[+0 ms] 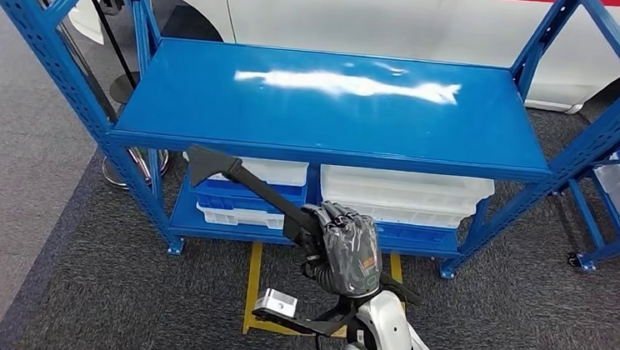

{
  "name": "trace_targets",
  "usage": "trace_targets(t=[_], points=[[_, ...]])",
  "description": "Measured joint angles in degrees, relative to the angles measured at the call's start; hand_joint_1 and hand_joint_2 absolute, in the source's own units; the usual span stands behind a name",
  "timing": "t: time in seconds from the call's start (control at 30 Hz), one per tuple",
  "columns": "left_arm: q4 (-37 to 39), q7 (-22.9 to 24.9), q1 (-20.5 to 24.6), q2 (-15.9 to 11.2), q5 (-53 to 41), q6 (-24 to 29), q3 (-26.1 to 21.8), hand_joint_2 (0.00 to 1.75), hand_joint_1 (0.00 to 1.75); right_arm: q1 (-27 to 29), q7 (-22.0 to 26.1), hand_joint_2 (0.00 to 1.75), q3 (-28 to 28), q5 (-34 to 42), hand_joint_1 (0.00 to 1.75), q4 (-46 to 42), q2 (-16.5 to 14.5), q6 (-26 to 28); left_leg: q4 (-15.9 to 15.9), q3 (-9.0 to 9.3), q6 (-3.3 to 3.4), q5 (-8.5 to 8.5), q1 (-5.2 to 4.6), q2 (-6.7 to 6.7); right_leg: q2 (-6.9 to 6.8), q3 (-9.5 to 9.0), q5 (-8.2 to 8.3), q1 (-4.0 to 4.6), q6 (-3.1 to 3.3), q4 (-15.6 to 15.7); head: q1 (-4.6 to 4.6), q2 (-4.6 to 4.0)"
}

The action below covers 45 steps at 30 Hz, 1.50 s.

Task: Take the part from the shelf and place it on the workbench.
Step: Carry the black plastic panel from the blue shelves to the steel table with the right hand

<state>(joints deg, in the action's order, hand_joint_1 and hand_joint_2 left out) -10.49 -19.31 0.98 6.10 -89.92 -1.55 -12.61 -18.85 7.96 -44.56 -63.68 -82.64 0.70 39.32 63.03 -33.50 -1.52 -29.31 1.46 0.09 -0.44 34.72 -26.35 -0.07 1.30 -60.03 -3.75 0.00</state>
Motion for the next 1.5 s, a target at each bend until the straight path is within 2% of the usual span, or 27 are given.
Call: trace_targets(t=[0.07,0.17,0.2,0.23,0.3,0.33,0.37,0.4,0.43,0.5,0.57,0.63,0.7,0.77,0.83,0.87,0.9,0.93,1.0,1.07,1.17,1.23,1.33,1.37,1.4,1.43,1.5], points=[[0.01,-0.05,-0.03,-0.05,0.01,0.0,0.05,1.75,0.0,0.15,0.27,1.75,0.55,0.35,1.75,0.0,-0.07,0.0,-2.09,0.72,0.77,0.21,-0.16,-0.2,0.14,0.82,-0.16,0.18,-0.7,-1.05,-0.03,0.0],[0.02,-0.06,-0.04,-0.11,0.04,0.0,0.08,1.75,0.0,0.4,0.45,1.75,1.12,0.44,1.75,0.0,-0.15,0.0,-2.22,0.32,2.12,0.91,-0.22,-0.25,0.22,1.32,-0.25,0.1,-1.6,-1.48,-0.06,0.0],[0.02,-0.06,-0.02,-0.12,0.04,0.0,0.08,1.75,0.0,0.42,0.46,1.75,1.29,0.46,1.75,0.0,-0.15,0.0,-2.35,0.24,2.5,1.16,-0.14,-0.22,0.25,1.73,-1.16,-0.04,-1.91,-2.53,-0.06,0.0],[0.02,-0.07,-0.01,-0.12,0.04,0.0,0.09,1.75,0.0,0.44,0.46,1.75,1.44,0.47,1.75,0.0,-0.15,0.0,-2.45,0.12,2.83,1.37,-0.05,-0.17,0.28,2.59,-2.77,-0.18,-2.23,-4.74,-0.07,0.0],[0.02,-0.08,0.0,-0.11,0.04,0.0,0.1,1.75,0.0,0.61,0.69,1.75,1.78,0.57,1.75,0.01,-0.15,0.0,-2.44,-0.25,3.15,1.65,-0.06,-0.11,0.3,5.32,-6.69,-0.44,-2.8,-11.62,-0.07,0.0],[0.02,-0.08,-0.01,-0.11,0.04,0.0,0.11,1.75,0.0,0.81,1.03,1.75,2.0,0.66,1.75,0.01,-0.16,0.0,-2.43,-0.43,3.19,1.76,-0.08,-0.1,0.3,6.51,-7.94,-0.55,-2.98,-14.7,-0.07,0.0],[0.02,-0.08,-0.01,-0.12,0.04,0.0,0.11,1.75,0.0,1.07,1.61,1.75,2.31,0.79,1.75,0.0,-0.2,0.0,-2.43,-0.55,3.19,1.85,-0.09,-0.11,0.3,6.9,-8.15,-0.63,-3.04,-16.11,-0.07,0.0],[0.02,-0.08,-0.01,-0.12,0.04,0.0,0.14,1.75,0.0,1.36,2.35,1.75,2.73,0.9,1.75,-0.05,-0.32,0.0,-2.42,-0.61,3.14,1.93,-0.08,-0.14,0.3,6.18,-7.28,-0.7,-3.0,-15.32,-0.07,0.0],[0.02,-0.07,0.0,-0.12,0.04,0.0,0.17,1.75,0.0,1.62,3.08,1.75,3.2,0.98,1.75,-0.16,-0.49,0.0,-2.42,-0.61,3.08,1.98,-0.08,-0.17,0.3,4.49,-5.63,-0.73,-2.86,-12.51,-0.08,0.0],[0.02,-0.06,0.01,-0.11,0.04,-0.01,0.29,1.75,0.0,1.97,4.49,1.75,4.29,1.32,1.75,-0.67,-1.02,0.0,-2.45,-0.64,2.79,2.12,-0.12,-0.22,0.33,0.35,-2.72,-0.55,-2.36,-4.73,-0.07,0.0],[0.02,-0.06,0.01,-0.11,0.03,-0.02,0.39,1.75,0.0,2.32,5.93,1.75,5.31,2.66,1.75,-1.38,-1.45,0.01,-2.62,-0.8,2.17,2.42,-0.18,-0.22,0.41,-1.39,-1.95,-0.15,-1.82,-0.77,-0.05,0.0],[0.02,-0.06,-0.01,-0.1,0.02,-0.02,0.49,1.75,0.0,3.04,7.34,1.75,6.32,4.29,1.75,-2.04,-1.68,0.01,-3.07,-0.84,1.38,2.81,-0.19,-0.21,0.46,-1.33,-1.71,0.09,-1.2,-0.23,-0.04,0.0],[0.02,-0.05,-0.01,-0.1,0.02,-0.03,0.75,1.75,0.0,3.84,8.49,1.75,7.24,5.33,1.75,-2.66,-2.04,0.01,-2.36,-1.19,0.86,1.94,-0.17,-0.19,0.41,-1.47,-1.05,-0.06,-0.33,0.68,0.02,0.0],[0.02,-0.05,-0.01,-0.12,0.02,-0.04,1.08,1.75,0.0,4.36,9.18,1.75,7.89,5.93,1.75,-3.1,-2.51,0.02,2.4,-3.13,0.76,-1.39,-0.19,-0.18,0.4,-1.52,-0.5,-0.14,0.39,1.32,0.07,0.0],[0.02,-0.05,-0.01,-0.13,0.02,-0.04,1.25,1.75,0.0,4.85,9.41,1.75,8.27,6.13,1.75,-3.25,-2.72,0.02,9.46,-5.92,0.74,-4.83,-0.24,-0.19,0.46,-1.31,-0.35,0.14,0.69,1.28,0.08,0.0],[0.02,-0.06,-0.01,-0.14,0.02,-0.04,1.29,1.75,0.0,5.13,9.48,1.75,8.4,6.16,1.75,-3.26,-2.73,0.02,11.52,-6.62,0.71,-5.36,-0.26,-0.19,0.54,-1.22,-0.33,0.27,0.74,1.2,0.08,0.0],[0.02,-0.06,0.0,-0.14,0.02,-0.04,1.31,1.75,0.0,5.36,9.54,1.75,8.52,6.17,1.75,-3.27,-2.74,0.02,11.62,-6.4,0.72,-4.84,-0.26,-0.19,0.67,-1.15,-0.31,0.36,0.77,1.07,0.07,0.0],[0.02,-0.05,0.0,-0.14,0.03,-0.04,1.32,1.75,0.0,5.51,9.58,1.75,8.63,6.17,1.75,-3.3,-2.75,0.02,9.51,-5.13,0.78,-3.38,-0.26,-0.21,0.88,-1.08,-0.33,0.4,0.76,0.88,0.08,0.0],[0.02,-0.04,-0.02,-0.15,0.03,-0.05,1.33,1.75,0.0,5.58,9.63,1.75,8.79,6.17,1.75,-3.46,-2.85,0.03,1.98,-1.17,1.05,-0.19,-0.33,-0.59,1.37,-0.76,-0.5,0.53,0.56,0.18,0.07,0.0],[0.02,-0.03,-0.06,-0.17,0.0,-0.08,1.36,1.75,0.0,5.65,9.67,1.75,8.98,6.17,1.75,-3.65,-3.01,0.05,-2.45,0.96,1.39,0.88,-0.47,-1.03,1.84,-0.17,-0.58,0.62,0.11,-0.49,0.04,0.0],[0.02,-0.04,-0.03,-0.17,0.03,-0.11,1.4,1.75,0.0,5.89,9.85,1.75,9.26,6.26,1.75,-3.79,-3.15,0.07,-3.12,1.01,2.11,1.13,-0.51,-0.74,2.19,0.26,-0.42,0.5,-0.76,-0.71,0.01,0.0],[0.02,-0.04,0.02,-0.16,0.04,-0.1,1.44,1.75,0.0,5.93,10.13,1.75,9.49,6.6,1.75,-3.84,-3.18,0.08,-3.67,1.14,2.79,1.6,-0.29,-0.09,1.7,1.16,-1.99,0.37,-1.46,-2.8,-0.04,0.0],[0.02,-0.05,0.0,-0.15,0.04,-0.09,1.6,1.75,0.0,6.63,12.36,1.75,10.32,7.77,1.75,-3.94,-3.32,0.09,-3.85,1.06,3.1,1.78,-0.22,1.0,1.09,5.57,-6.9,-0.25,-2.36,-12.46,-0.07,0.0],[0.02,-0.05,0.0,-0.15,0.04,-0.09,1.68,1.75,0.0,7.22,13.72,1.75,10.94,8.32,1.75,-4.05,-3.53,0.09,-3.84,1.04,3.09,1.77,-0.22,1.38,1.04,6.72,-7.57,-0.48,-2.57,-14.96,-0.07,0.0],[0.02,-0.05,0.0,-0.15,0.04,-0.09,1.76,1.75,0.0,7.85,15.09,1.75,11.71,8.9,1.75,-4.21,-3.84,0.09,-3.83,1.06,3.05,1.75,-0.21,1.8,0.93,6.98,-7.19,-0.69,-2.72,-15.58,-0.07,0.0],[0.02,-0.05,0.01,-0.15,0.04,-0.09,1.82,1.75,0.0,8.38,16.26,1.75,12.55,9.51,1.75,-4.39,-4.22,0.09,-3.83,1.14,2.98,1.7,-0.2,2.22,0.7,6.11,-5.79,-0.87,-2.8,-13.91,-0.07,0.0],[0.02,-0.05,0.02,-0.14,0.04,-0.11,1.95,1.75,0.0,8.93,17.62,1.75,13.98,10.54,1.75,-4.78,-4.94,0.09,-3.85,1.4,2.67,1.52,-0.21,3.09,-0.97,2.26,-2.21,-0.9,-2.78,-6.34,-0.07,0.0]])
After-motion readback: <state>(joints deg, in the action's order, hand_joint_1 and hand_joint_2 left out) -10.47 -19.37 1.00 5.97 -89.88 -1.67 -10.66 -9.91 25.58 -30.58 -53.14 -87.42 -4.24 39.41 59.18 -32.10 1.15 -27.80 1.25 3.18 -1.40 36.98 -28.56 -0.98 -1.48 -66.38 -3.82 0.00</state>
